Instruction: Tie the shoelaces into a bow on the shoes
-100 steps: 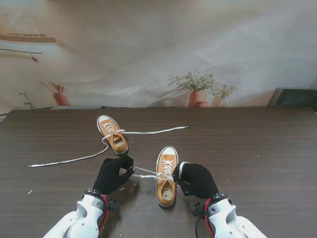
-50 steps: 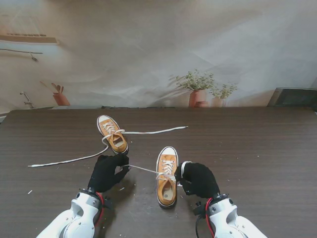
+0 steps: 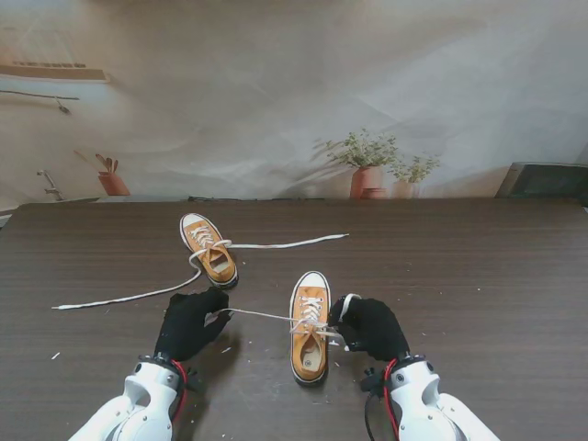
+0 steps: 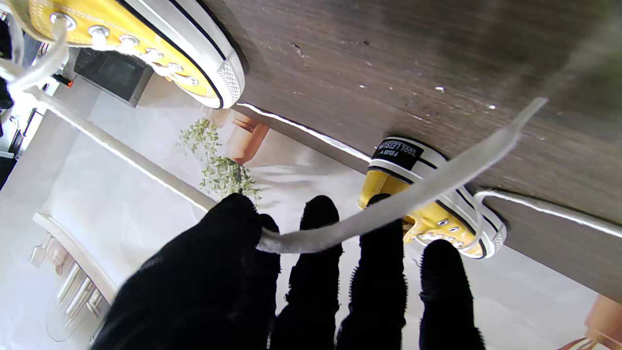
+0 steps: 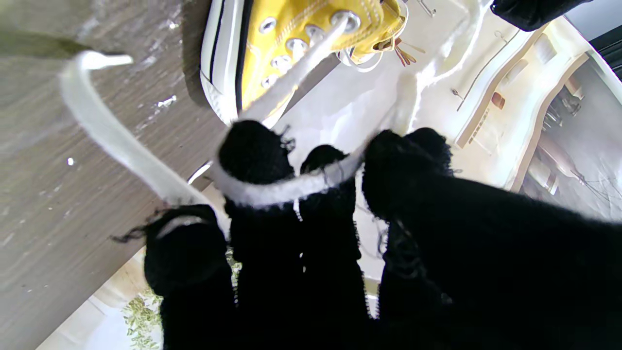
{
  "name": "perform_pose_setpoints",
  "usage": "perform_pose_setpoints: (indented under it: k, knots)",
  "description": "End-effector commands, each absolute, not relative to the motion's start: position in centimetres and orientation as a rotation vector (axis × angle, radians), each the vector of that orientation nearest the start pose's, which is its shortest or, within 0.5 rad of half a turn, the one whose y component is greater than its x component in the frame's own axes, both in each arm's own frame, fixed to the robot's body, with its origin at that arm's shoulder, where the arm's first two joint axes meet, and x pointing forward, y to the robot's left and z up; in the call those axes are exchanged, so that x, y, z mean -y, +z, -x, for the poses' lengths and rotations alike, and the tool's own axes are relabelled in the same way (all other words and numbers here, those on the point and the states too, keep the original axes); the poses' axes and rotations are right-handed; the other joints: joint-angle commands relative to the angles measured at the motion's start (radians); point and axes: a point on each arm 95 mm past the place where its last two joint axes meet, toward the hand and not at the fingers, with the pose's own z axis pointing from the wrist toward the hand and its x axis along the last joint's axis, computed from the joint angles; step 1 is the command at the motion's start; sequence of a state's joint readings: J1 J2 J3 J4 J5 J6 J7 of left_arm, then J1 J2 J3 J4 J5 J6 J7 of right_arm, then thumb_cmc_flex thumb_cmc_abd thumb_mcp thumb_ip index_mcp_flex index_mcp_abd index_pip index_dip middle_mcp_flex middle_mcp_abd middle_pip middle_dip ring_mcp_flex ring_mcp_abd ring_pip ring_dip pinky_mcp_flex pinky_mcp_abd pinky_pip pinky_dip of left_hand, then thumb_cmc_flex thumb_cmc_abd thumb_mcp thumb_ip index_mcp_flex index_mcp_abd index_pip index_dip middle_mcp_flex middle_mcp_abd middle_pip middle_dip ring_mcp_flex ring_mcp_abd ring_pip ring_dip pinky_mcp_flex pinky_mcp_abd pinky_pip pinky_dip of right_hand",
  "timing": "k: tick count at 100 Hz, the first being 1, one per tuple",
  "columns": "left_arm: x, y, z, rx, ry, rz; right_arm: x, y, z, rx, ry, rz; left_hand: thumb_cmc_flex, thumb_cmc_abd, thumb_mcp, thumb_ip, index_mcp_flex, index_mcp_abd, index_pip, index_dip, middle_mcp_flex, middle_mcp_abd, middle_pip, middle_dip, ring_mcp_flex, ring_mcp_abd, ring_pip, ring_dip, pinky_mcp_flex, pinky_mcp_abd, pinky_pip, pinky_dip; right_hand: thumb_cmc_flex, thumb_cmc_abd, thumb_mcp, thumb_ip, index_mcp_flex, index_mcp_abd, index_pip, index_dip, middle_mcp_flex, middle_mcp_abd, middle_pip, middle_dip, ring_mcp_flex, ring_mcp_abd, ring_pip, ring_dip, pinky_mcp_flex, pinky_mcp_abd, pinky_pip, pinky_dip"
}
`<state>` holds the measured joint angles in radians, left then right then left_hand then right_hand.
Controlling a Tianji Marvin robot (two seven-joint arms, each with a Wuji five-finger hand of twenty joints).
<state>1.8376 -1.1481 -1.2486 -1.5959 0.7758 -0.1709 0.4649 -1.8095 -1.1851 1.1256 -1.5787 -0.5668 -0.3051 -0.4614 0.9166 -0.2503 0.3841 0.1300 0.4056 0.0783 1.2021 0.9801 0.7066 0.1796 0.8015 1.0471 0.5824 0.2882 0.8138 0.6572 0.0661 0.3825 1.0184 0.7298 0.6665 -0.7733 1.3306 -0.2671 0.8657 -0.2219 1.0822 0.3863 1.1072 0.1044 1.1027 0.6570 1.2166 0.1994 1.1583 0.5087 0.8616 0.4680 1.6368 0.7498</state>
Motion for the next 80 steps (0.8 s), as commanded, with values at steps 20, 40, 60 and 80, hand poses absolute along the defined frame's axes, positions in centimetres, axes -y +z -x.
perform_pose_setpoints:
  k: [20, 40, 60, 80]
  knots:
    - [-0.26, -37.28, -31.17, -1.087, -1.826, 1.401, -4.67, -38.08, -29.91, 1.206, -2.605, 1.933, 0.061, 0.055, 0.014, 0.037, -0.026, 0.007, 0.027, 0.039, -0.019, 0.016, 0.021, 0.020, -0.022, 0.006, 0.023, 0.022, -0.001, 0.021, 0.027, 0.005, -0.020, 0.046, -0.032, -0.022, -0.001, 0.029, -0.015, -0.078, 0.038, 0.006, -0.012, -0.011, 0.031, 0.087, -0.012, -0.011, -0.019, 0.045, -0.013, 0.003]
    - [-0.52, -37.19, -31.08, -1.095, -1.817, 1.403, -4.30, -38.04, -29.88, 1.239, -2.641, 1.923, 0.061, 0.057, 0.013, 0.035, -0.020, 0.001, 0.024, 0.038, -0.019, 0.017, 0.023, 0.022, -0.022, 0.005, 0.024, 0.022, -0.002, 0.019, 0.028, 0.002, 0.007, 0.081, -0.066, -0.027, 0.019, 0.010, 0.023, -0.022, 0.054, -0.008, -0.009, -0.010, 0.049, 0.080, -0.012, -0.006, 0.006, 0.044, -0.012, 0.009]
    - [-0.87, -37.09, -30.91, -1.083, -1.817, 1.404, -4.25, -38.11, -29.85, 1.239, -2.653, 1.930, 0.062, 0.053, 0.012, 0.034, -0.019, 0.001, 0.023, 0.039, -0.016, 0.017, 0.024, 0.023, -0.020, 0.005, 0.025, 0.023, -0.002, 0.019, 0.030, 0.001, 0.003, 0.106, -0.088, -0.032, 0.037, -0.020, 0.028, 0.037, 0.046, -0.010, -0.219, -0.143, 0.040, 0.091, -0.307, -0.080, -0.063, 0.108, -0.232, -0.112]
    - [-0.95, -37.07, -30.88, -1.083, -1.822, 1.401, -4.56, -38.18, -29.92, 1.213, -2.667, 1.923, 0.064, 0.052, 0.011, 0.029, -0.019, 0.001, 0.023, 0.039, -0.016, 0.016, 0.023, 0.024, -0.018, 0.004, 0.026, 0.023, 0.000, 0.018, 0.032, -0.001, 0.027, 0.112, -0.080, -0.040, 0.040, 0.028, 0.036, 0.116, 0.051, -0.017, -0.409, -0.292, 0.008, 0.069, -0.569, -0.111, -0.154, 0.077, -0.393, -0.247]
